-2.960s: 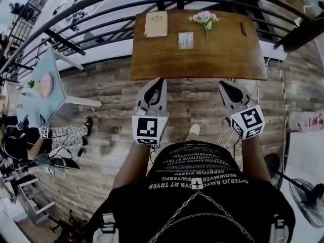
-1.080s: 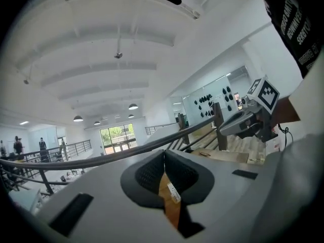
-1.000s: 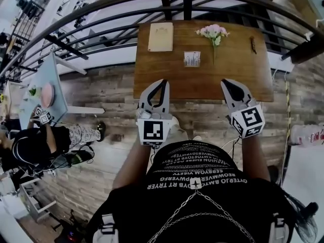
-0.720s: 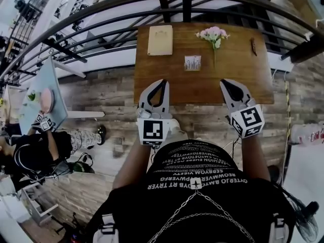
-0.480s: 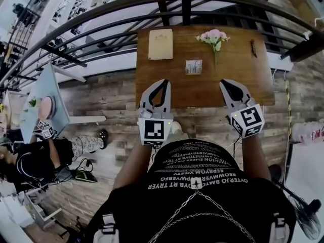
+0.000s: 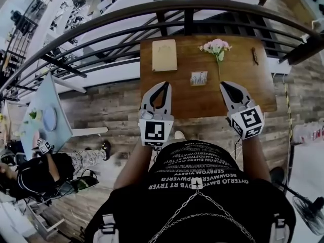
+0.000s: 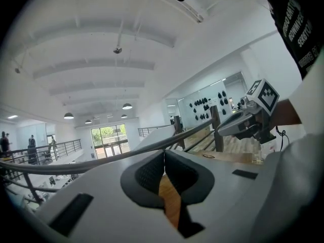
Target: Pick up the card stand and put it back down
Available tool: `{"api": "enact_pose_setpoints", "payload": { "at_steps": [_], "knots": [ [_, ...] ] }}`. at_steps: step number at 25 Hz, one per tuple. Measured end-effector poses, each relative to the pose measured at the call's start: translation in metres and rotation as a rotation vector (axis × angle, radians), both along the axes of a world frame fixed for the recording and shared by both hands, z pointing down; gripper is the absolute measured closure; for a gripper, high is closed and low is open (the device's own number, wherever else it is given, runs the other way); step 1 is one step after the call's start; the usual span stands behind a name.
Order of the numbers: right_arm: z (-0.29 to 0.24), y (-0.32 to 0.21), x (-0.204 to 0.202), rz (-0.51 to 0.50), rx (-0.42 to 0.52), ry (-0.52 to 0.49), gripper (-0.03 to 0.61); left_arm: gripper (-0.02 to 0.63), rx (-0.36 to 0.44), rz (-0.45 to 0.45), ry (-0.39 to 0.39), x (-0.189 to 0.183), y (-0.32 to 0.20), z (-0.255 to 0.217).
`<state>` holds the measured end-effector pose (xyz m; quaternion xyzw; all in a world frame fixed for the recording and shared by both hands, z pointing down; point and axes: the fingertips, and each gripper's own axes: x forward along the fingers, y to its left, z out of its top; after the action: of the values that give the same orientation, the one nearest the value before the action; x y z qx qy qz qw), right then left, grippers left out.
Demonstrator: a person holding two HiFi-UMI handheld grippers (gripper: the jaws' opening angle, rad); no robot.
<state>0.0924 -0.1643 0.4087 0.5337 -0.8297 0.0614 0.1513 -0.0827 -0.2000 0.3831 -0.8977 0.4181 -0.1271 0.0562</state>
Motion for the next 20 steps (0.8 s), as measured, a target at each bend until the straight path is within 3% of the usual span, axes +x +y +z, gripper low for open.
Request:
{"api": "enact_pose_setpoints", "payload": {
  "at_steps": [6,14,20],
  "knots": [
    [0.010,-0.012,-0.003,0.025,-0.032,0.014,0.563,0.586,-0.015,0.037,0.000,-0.004,-0.021,0.007],
    [0.037,-0.028,0.013,0.055,-0.113,0.014,0.563,0.586,-0.075,0.094,-0.010,0.024,-0.044,0.032],
    [0.054,-0.050,0.037,0.037,-0.145,0.005,0.563,0.586,-0.064,0.071,-0.023,0.048,-0.072,0.028]
  ]
}}
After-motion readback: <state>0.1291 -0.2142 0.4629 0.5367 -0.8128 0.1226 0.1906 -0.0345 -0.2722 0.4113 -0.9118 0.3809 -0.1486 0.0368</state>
